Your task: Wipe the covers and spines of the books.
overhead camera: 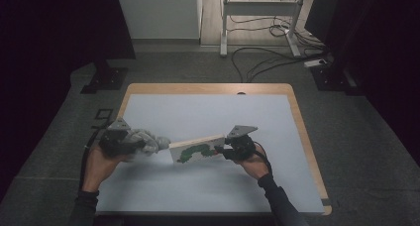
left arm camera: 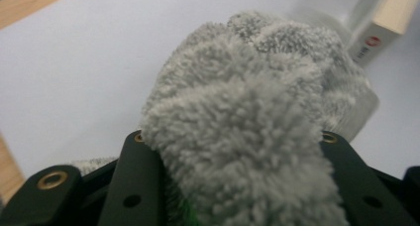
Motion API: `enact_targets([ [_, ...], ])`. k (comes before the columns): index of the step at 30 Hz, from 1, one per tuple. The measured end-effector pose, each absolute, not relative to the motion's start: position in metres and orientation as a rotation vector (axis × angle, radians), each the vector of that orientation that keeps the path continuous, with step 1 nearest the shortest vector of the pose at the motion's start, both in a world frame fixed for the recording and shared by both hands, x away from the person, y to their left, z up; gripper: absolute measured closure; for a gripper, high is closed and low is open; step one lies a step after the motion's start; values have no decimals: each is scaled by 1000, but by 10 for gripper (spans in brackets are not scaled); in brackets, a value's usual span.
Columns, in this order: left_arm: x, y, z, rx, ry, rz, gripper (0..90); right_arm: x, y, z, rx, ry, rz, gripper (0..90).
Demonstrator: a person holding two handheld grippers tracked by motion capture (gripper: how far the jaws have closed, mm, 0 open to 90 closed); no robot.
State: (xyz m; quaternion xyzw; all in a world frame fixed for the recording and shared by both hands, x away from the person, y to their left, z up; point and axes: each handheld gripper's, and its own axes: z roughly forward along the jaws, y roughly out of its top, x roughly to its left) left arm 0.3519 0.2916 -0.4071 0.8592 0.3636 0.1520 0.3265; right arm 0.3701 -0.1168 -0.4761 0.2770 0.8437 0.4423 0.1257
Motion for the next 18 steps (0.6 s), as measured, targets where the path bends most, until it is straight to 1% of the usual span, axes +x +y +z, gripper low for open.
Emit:
enact_targets([
  [6, 363, 290, -400, 2248, 960, 430, 588, 370, -116, -476, 806, 2460, 1283, 557],
  [10, 370, 285, -397, 2233, 953, 423, 585, 370, -116, -476, 806, 2462, 1281, 557],
  [18, 388, 274, -411, 2233, 967, 399, 569, 370, -117, -476, 805, 2464, 1282, 557],
])
